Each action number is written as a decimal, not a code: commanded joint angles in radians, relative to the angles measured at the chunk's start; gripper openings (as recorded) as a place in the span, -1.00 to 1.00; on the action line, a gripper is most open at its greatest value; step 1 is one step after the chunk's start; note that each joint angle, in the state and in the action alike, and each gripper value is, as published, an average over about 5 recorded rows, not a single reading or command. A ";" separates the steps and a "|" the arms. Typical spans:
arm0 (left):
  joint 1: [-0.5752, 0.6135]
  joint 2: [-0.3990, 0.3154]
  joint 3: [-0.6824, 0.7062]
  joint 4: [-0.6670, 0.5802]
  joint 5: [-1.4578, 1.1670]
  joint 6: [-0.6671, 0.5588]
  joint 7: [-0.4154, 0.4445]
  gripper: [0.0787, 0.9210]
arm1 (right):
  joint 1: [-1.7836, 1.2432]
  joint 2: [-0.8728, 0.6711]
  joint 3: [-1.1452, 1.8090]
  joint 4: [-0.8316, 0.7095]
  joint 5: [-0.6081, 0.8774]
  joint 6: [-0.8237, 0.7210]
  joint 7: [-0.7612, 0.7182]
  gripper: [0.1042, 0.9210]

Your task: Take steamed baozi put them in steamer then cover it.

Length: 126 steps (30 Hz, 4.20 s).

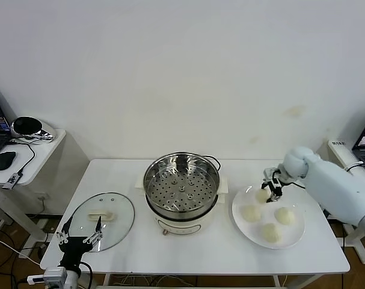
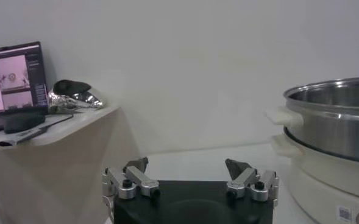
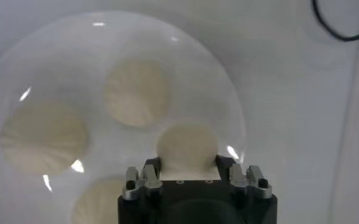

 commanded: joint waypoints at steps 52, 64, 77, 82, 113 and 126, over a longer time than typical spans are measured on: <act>0.011 -0.034 -0.047 -0.032 -0.041 0.008 0.007 0.77 | 0.306 0.697 -0.448 -0.328 -0.228 0.722 0.201 0.22; 0.011 -0.039 -0.045 -0.036 -0.041 0.007 0.006 0.77 | 0.289 0.714 -0.422 -0.359 -0.241 0.739 0.230 0.61; 0.006 -0.032 -0.044 -0.051 -0.043 0.011 0.006 0.77 | 0.624 0.390 -0.593 0.172 0.375 0.087 0.093 0.76; -0.002 -0.019 -0.040 -0.054 -0.047 0.013 0.006 0.77 | 0.727 0.191 -0.648 0.372 0.508 -0.258 0.075 0.76; 0.002 -0.015 -0.064 -0.072 -0.047 0.015 0.006 0.77 | 0.116 -0.276 -0.359 0.465 0.199 -0.313 0.099 0.76; 0.010 -0.019 -0.091 -0.067 -0.052 0.012 0.008 0.77 | -0.068 -0.095 -0.228 0.238 0.093 -0.251 0.125 0.76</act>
